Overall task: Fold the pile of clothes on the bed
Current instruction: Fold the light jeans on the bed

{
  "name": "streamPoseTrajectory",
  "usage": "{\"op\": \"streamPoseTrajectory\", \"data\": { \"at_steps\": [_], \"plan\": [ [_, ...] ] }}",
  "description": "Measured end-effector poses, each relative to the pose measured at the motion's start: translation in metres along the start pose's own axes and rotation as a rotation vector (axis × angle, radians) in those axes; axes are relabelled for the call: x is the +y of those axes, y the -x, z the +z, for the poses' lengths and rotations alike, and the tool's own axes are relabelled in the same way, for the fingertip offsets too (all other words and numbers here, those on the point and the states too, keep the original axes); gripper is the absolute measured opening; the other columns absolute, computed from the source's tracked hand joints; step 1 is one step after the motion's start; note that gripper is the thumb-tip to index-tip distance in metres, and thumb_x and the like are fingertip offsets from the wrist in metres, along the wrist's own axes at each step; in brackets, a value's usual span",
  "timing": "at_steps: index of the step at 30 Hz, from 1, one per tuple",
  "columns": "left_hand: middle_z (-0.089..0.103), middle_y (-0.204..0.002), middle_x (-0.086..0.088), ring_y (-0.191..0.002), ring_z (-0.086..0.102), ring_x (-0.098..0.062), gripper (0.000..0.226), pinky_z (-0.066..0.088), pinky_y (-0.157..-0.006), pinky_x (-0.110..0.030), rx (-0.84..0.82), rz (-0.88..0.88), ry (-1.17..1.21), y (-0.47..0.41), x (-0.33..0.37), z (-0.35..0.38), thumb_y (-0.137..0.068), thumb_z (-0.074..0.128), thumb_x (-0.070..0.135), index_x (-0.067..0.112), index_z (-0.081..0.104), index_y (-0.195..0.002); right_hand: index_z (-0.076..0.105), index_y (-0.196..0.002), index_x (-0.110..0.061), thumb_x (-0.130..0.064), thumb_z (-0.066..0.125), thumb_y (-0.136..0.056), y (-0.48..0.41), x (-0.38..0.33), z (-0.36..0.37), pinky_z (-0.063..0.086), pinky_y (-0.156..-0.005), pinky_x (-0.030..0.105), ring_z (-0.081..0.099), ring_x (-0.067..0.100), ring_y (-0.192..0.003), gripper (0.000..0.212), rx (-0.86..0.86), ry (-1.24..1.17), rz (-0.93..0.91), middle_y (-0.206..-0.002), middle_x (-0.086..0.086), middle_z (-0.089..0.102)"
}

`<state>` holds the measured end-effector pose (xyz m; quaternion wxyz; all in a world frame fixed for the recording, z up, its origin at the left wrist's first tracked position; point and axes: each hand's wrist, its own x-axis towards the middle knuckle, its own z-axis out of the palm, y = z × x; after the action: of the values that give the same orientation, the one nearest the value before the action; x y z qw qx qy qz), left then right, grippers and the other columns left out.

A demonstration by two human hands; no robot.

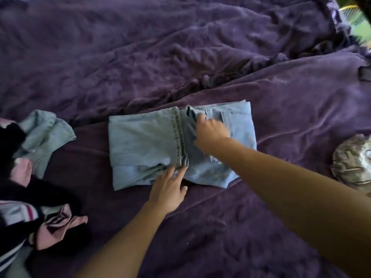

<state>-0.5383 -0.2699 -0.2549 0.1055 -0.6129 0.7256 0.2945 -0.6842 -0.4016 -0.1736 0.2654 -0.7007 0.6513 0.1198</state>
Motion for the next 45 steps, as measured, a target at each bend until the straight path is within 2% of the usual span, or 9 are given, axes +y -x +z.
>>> {"op": "streamPoseTrajectory", "data": {
  "at_steps": [4,8,12,17,24,29,31,38,45],
  "plan": [
    [0.034,-0.149,-0.003,-0.134,0.036,-0.024,0.057,0.040,-0.103,-0.040,0.013,-0.002,0.104,0.006,-0.011,0.000,-0.093,0.051,0.038,0.027,0.031,-0.145,0.032,-0.138,0.004,-0.023,0.057,-0.090,-0.003,-0.036,0.056,0.042,-0.100,0.036,0.043,0.038,-0.127,0.061,-0.271,-0.019,-0.013,-0.137,0.025,0.043],
    [0.053,-0.126,-0.005,-0.117,0.051,-0.023,0.040,0.044,-0.093,-0.036,0.223,-0.052,0.340,0.001,-0.013,-0.016,-0.095,0.052,0.029,0.018,0.049,-0.133,0.064,-0.113,-0.010,-0.031,0.068,-0.084,0.005,-0.011,0.039,0.048,-0.060,0.014,0.066,0.015,-0.077,0.036,-0.074,-0.576,0.029,-0.097,0.005,0.068],
    [0.047,-0.131,-0.007,-0.119,0.047,-0.024,0.043,0.046,-0.093,-0.039,0.427,-0.052,0.340,-0.017,-0.006,-0.035,-0.098,0.045,0.026,0.015,0.042,-0.140,0.061,-0.124,-0.018,-0.036,0.066,-0.085,0.004,0.066,0.018,0.047,-0.088,0.034,0.059,0.026,-0.110,0.043,0.344,-0.509,0.258,-0.123,0.008,0.062],
    [0.040,-0.148,-0.006,-0.133,0.041,-0.022,0.054,0.037,-0.105,-0.035,0.220,-0.080,0.609,-0.047,0.012,-0.033,-0.100,0.040,0.040,0.020,0.028,-0.149,0.033,-0.143,-0.016,-0.053,0.074,-0.074,-0.013,0.118,0.043,0.042,-0.101,0.046,0.045,0.032,-0.127,0.089,0.149,-0.473,0.510,-0.138,0.012,0.046],
    [0.050,-0.137,-0.004,-0.117,0.054,-0.021,0.073,0.048,-0.084,-0.026,0.139,-0.305,1.038,-0.086,0.044,-0.032,-0.087,0.054,-0.003,0.027,0.027,-0.147,0.056,-0.097,-0.016,-0.032,0.069,-0.082,-0.011,0.144,0.058,0.043,-0.072,0.034,0.058,0.027,-0.087,0.025,0.410,-0.643,0.454,-0.093,0.005,0.062],
    [0.026,-0.150,-0.014,-0.131,0.035,-0.032,0.094,0.039,-0.099,-0.039,0.418,-0.067,0.133,-0.073,0.031,-0.019,-0.080,0.063,0.000,0.029,0.010,-0.151,0.055,-0.101,-0.010,-0.029,0.066,-0.087,-0.006,0.159,0.068,0.043,-0.073,0.036,0.056,0.029,-0.087,0.027,0.338,-0.620,0.524,-0.099,0.011,0.062],
    [0.003,-0.159,-0.011,-0.144,0.009,-0.036,0.089,0.023,-0.112,-0.049,0.299,0.066,-0.126,-0.077,0.018,-0.014,-0.082,0.054,0.001,0.029,0.007,-0.152,0.056,-0.104,-0.008,-0.027,0.067,-0.086,-0.008,0.160,0.065,0.052,-0.079,0.043,0.060,0.031,-0.092,0.029,0.285,-0.685,0.533,-0.105,0.014,0.064],
    [0.022,-0.155,0.000,-0.144,0.015,-0.024,0.060,0.028,-0.113,-0.044,-0.027,0.163,0.014,-0.084,0.001,-0.022,-0.093,0.050,0.024,0.020,0.028,-0.149,0.062,-0.093,-0.019,-0.024,0.077,-0.075,0.018,0.115,0.001,0.057,-0.051,0.033,0.070,0.021,-0.075,0.025,0.224,-0.989,0.326,-0.090,0.005,0.071],
    [0.059,-0.107,-0.014,-0.099,0.057,-0.032,0.025,0.047,-0.087,-0.042,0.532,-0.257,0.483,0.002,-0.084,-0.065,-0.085,0.051,-0.002,0.003,0.068,-0.103,0.054,-0.109,-0.016,-0.030,0.077,-0.068,0.016,-0.038,-0.034,0.057,-0.063,0.032,0.068,0.012,-0.076,0.049,0.124,-0.856,-0.003,-0.088,0.001,0.068]
  ]
}}
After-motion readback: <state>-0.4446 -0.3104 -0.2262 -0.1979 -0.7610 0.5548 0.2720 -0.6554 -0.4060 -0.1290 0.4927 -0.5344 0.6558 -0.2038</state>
